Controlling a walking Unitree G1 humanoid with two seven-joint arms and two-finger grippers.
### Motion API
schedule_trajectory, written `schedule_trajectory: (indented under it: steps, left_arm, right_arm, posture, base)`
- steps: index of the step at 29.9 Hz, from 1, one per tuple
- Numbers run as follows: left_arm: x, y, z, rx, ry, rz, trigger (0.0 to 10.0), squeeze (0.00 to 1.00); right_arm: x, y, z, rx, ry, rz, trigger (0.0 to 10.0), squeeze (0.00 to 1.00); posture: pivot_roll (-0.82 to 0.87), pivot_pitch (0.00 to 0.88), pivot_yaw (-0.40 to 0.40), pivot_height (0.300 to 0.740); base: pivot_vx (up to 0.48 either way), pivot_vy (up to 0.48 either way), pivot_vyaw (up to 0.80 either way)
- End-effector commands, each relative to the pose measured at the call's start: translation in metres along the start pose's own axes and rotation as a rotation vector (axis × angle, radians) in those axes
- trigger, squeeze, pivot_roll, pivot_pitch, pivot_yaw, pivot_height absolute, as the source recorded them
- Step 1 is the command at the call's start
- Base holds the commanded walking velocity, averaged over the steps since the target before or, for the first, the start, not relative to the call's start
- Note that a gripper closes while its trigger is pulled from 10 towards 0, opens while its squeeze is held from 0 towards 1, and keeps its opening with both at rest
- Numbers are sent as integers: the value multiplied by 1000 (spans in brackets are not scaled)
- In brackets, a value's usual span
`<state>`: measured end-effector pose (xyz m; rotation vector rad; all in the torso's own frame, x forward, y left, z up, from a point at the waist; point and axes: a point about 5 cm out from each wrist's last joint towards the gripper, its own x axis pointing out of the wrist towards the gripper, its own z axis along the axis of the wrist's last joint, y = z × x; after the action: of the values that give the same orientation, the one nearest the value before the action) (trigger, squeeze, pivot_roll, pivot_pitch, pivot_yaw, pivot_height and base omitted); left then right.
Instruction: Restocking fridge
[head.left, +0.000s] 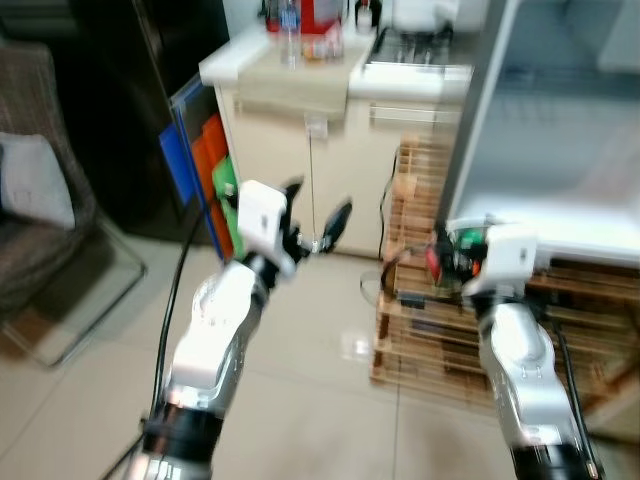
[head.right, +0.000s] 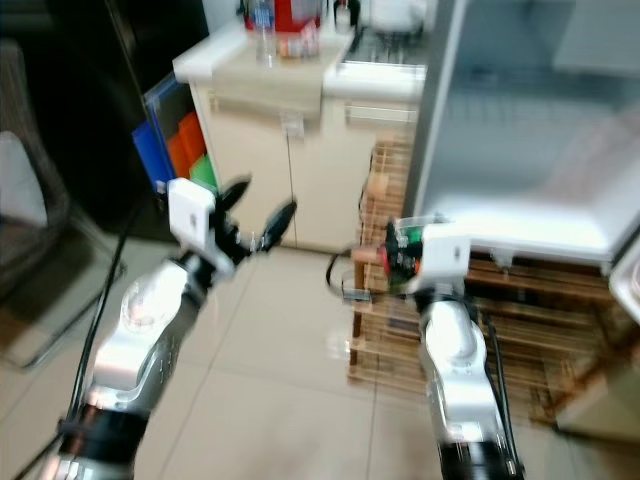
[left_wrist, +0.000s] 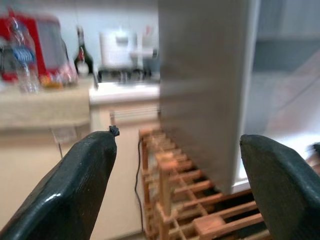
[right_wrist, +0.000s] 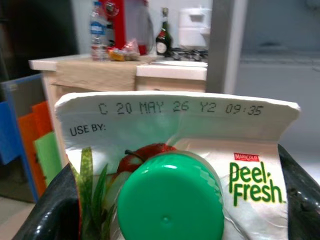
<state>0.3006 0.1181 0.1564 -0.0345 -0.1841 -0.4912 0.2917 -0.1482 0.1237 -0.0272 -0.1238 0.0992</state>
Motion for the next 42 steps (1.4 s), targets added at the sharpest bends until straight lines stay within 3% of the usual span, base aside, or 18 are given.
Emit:
schedule_trajectory:
  steps: [1, 11, 33, 37, 40, 42]
  left_arm:
    - [9, -14, 4, -11, -19, -52, 10000, 0]
    - [6, -17, 6, -8, -29, -81, 10000, 0]
    - [3, -26, 17, 7, -74, -142, 10000, 0]
    - [2, -24, 8, -49, -24, -96, 10000, 0]
    - [0, -3, -9, -172, 52, 83, 10000, 0]
    - [1, 0, -10, -171, 57, 107, 10000, 0]
  right_arm:
    - [-4, -16, -3, -26, 22, -50, 10000, 0]
    - [-5, -17, -4, -35, 25, -64, 10000, 0]
    - [-2, -17, 3, -34, -12, -49, 10000, 0]
    - [1, -17, 7, -48, -22, -39, 10000, 0]
    - [7, -19, 12, -80, -27, -23, 10000, 0]
    - [7, -20, 12, -84, -25, -22, 10000, 0]
  posture:
    - [-79, 0, 50, 740]
    - [-77, 0, 53, 740]
    - [-74, 0, 49, 740]
    - [-74, 0, 50, 740]
    - [-77, 0, 51, 740]
    - [-77, 0, 42, 740]
  base:
    - [480, 0, -781]
    - [458, 0, -771]
    - [0, -40, 0]
    - [0, -439, 0]
    - [0, -425, 0]
    - [0, -426, 0]
